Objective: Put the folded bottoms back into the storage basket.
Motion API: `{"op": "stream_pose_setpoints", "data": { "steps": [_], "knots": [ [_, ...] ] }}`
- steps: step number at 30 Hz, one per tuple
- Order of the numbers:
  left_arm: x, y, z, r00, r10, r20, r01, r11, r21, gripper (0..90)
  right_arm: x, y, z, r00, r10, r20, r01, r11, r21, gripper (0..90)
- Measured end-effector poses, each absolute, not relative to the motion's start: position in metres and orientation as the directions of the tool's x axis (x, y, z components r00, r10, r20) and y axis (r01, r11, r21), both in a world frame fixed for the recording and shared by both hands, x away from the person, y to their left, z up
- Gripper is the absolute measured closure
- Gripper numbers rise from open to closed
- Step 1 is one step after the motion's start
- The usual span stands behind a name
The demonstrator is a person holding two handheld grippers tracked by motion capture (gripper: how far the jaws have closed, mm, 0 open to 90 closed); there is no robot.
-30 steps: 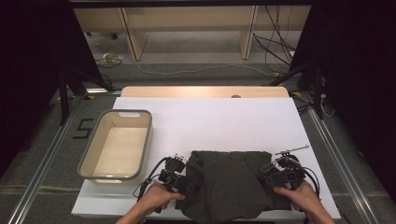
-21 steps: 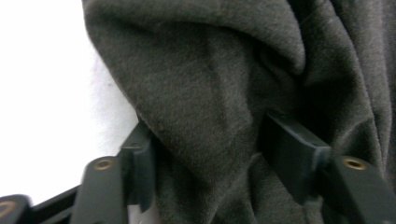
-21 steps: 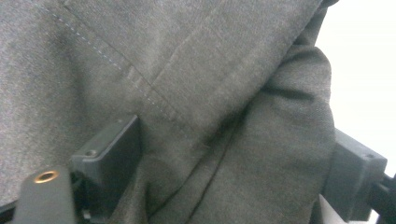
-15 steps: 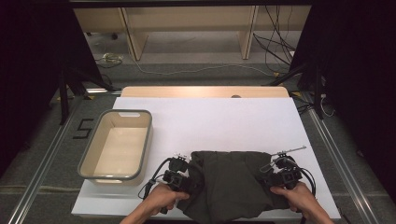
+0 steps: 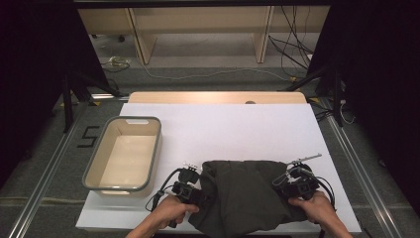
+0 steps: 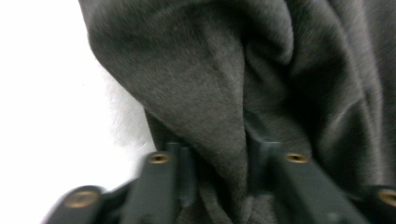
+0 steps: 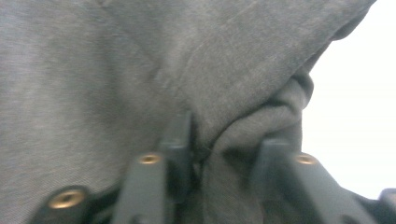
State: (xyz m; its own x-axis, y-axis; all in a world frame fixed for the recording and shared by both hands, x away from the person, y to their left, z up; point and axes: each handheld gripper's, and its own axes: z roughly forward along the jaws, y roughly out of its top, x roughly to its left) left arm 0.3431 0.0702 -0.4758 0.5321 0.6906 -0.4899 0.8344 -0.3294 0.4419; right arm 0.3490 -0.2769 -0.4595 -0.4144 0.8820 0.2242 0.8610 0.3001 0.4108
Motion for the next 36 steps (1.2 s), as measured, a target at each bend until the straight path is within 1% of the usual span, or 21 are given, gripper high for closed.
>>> {"op": "stream_pose_setpoints", "data": {
  "steps": [3, 4, 6, 10, 11, 13, 14, 15, 16, 17, 18, 20, 23, 25, 27, 29, 30, 31, 33, 36],
  "knots": [
    [0.344, 0.071, -0.473, 0.549, 0.704, -0.450, 0.818, -0.342, 0.463, 50.9, 0.351, -0.280, -0.461, -0.391, 0.896, 0.210, 0.869, 0.284, 0.405, 37.0],
    [0.344, 0.071, -0.472, 0.546, 0.715, -0.438, 0.817, -0.337, 0.468, 47.0, 0.352, -0.281, -0.461, -0.383, 0.902, 0.201, 0.872, 0.281, 0.402, 33.0],
    [0.346, 0.073, -0.471, 0.542, 0.726, -0.423, 0.814, -0.328, 0.479, 40.3, 0.353, -0.282, -0.463, -0.376, 0.905, 0.198, 0.874, 0.276, 0.400, 29.5],
    [0.351, 0.077, -0.470, 0.519, 0.742, -0.424, 0.823, -0.299, 0.484, 31.3, 0.356, -0.276, -0.463, -0.368, 0.912, 0.181, 0.878, 0.277, 0.390, 22.7],
    [0.351, 0.077, -0.470, 0.513, 0.743, -0.430, 0.827, -0.292, 0.481, 30.1, 0.356, -0.276, -0.464, -0.370, 0.910, 0.186, 0.878, 0.277, 0.391, 23.5],
    [0.353, 0.074, -0.474, 0.506, 0.742, -0.440, 0.834, -0.292, 0.468, 29.3, 0.357, -0.275, -0.464, -0.382, 0.897, 0.222, 0.875, 0.274, 0.399, 31.7],
    [0.354, 0.072, -0.476, 0.506, 0.739, -0.444, 0.837, -0.296, 0.461, 29.1, 0.358, -0.274, -0.464, -0.378, 0.894, 0.242, 0.879, 0.263, 0.398, 33.6],
    [0.355, 0.070, -0.479, 0.507, 0.732, -0.456, 0.841, -0.303, 0.448, 29.0, 0.358, -0.274, -0.464, -0.381, 0.891, 0.246, 0.878, 0.265, 0.398, 37.5],
    [0.354, 0.069, -0.479, 0.503, 0.725, -0.470, 0.844, -0.295, 0.449, 27.7, 0.358, -0.273, -0.464, -0.384, 0.884, 0.265, 0.879, 0.263, 0.396, 44.6],
    [0.355, 0.068, -0.479, 0.500, 0.726, -0.472, 0.845, -0.290, 0.449, 26.3, 0.358, -0.273, -0.464, -0.379, 0.878, 0.292, 0.885, 0.252, 0.391, 49.6],
    [0.355, 0.068, -0.479, 0.495, 0.720, -0.487, 0.849, -0.279, 0.449, 29.0, 0.358, -0.273, -0.465, -0.374, 0.874, 0.311, 0.889, 0.243, 0.388, 54.1],
    [0.355, 0.067, -0.483, 0.481, 0.692, -0.539, 0.861, -0.255, 0.440, 45.6, 0.359, -0.272, -0.466, -0.358, 0.866, 0.348, 0.899, 0.219, 0.380, 61.6],
    [0.353, 0.065, -0.480, 0.498, 0.692, -0.523, 0.850, -0.269, 0.453, 64.6, 0.359, -0.273, -0.466, -0.360, 0.851, 0.382, 0.899, 0.208, 0.385, 73.6],
    [0.352, 0.067, -0.476, 0.495, 0.687, -0.533, 0.850, -0.257, 0.459, 72.9, 0.357, -0.271, -0.463, -0.372, 0.849, 0.375, 0.891, 0.214, 0.400, 75.8],
    [0.352, 0.070, -0.471, 0.495, 0.678, -0.543, 0.850, -0.248, 0.465, 77.0, 0.355, -0.269, -0.457, -0.386, 0.843, 0.375, 0.881, 0.216, 0.421, 76.7],
    [0.352, 0.075, -0.465, 0.491, 0.657, -0.572, 0.853, -0.229, 0.468, 78.8, 0.352, -0.268, -0.451, -0.393, 0.828, 0.401, 0.873, 0.199, 0.445, 77.1],
    [0.352, 0.075, -0.465, 0.491, 0.657, -0.572, 0.853, -0.229, 0.468, 79.1, 0.352, -0.268, -0.451, -0.393, 0.828, 0.401, 0.873, 0.199, 0.445, 77.1],
    [0.351, 0.079, -0.458, 0.493, 0.642, -0.587, 0.849, -0.211, 0.484, 79.3, 0.348, -0.267, -0.444, -0.400, 0.815, 0.420, 0.865, 0.183, 0.468, 77.4],
    [0.351, 0.082, -0.452, 0.502, 0.632, -0.590, 0.841, -0.200, 0.502, 79.6, 0.345, -0.266, -0.439, -0.406, 0.808, 0.426, 0.856, 0.174, 0.486, 77.5],
    [0.350, 0.088, -0.442, 0.512, 0.624, -0.590, 0.831, -0.187, 0.524, 79.8, 0.340, -0.262, -0.429, -0.428, 0.802, 0.416, 0.833, 0.171, 0.526, 77.6]
  ]
}}
